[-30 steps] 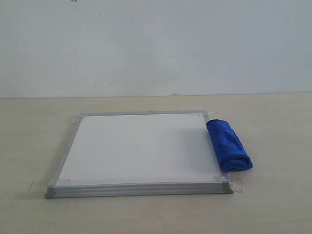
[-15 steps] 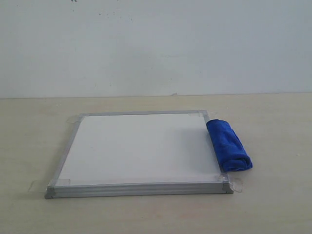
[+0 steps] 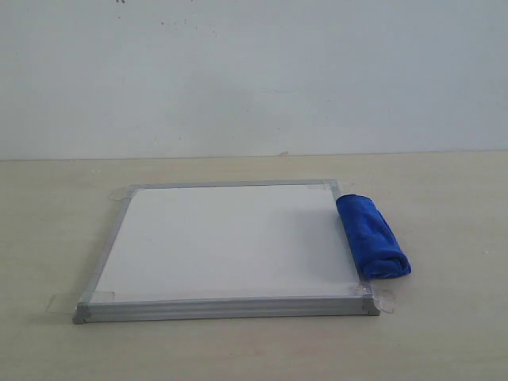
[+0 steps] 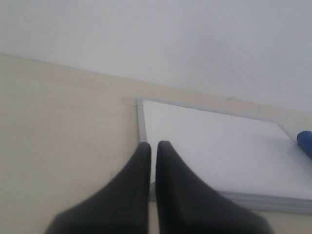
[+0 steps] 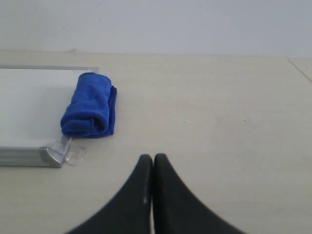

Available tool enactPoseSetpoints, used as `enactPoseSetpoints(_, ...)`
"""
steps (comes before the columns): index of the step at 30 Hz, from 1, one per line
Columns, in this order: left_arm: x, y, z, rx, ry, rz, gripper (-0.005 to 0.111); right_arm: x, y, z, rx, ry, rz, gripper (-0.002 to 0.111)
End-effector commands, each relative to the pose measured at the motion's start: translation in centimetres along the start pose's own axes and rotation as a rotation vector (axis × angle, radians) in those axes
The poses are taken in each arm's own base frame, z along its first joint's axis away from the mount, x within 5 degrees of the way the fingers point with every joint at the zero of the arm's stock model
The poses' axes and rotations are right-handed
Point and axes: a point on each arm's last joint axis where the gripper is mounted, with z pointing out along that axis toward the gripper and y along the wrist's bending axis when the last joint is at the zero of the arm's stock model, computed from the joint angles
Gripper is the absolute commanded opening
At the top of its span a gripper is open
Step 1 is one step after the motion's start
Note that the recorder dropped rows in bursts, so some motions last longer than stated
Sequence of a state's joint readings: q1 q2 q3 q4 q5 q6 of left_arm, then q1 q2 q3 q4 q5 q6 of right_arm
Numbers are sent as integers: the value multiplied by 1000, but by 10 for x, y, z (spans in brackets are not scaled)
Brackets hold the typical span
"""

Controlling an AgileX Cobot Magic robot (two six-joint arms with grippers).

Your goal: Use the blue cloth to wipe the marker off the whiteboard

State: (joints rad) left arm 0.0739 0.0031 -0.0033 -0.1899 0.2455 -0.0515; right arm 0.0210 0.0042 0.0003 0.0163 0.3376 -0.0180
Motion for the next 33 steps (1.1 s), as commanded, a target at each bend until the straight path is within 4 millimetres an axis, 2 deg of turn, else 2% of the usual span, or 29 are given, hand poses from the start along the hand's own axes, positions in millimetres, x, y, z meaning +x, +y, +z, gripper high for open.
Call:
enactPoseSetpoints(1, 6, 1, 0, -7, 53, 75, 4, -1, 0, 0, 6, -8, -3, 0)
enactPoseSetpoints(6, 6, 0, 0, 32, 58, 168, 4, -1, 0, 0, 6, -8, -3, 0)
enactPoseSetpoints(33, 6, 0, 0, 35, 54, 160, 4, -1, 0, 0, 6, -8, -3, 0)
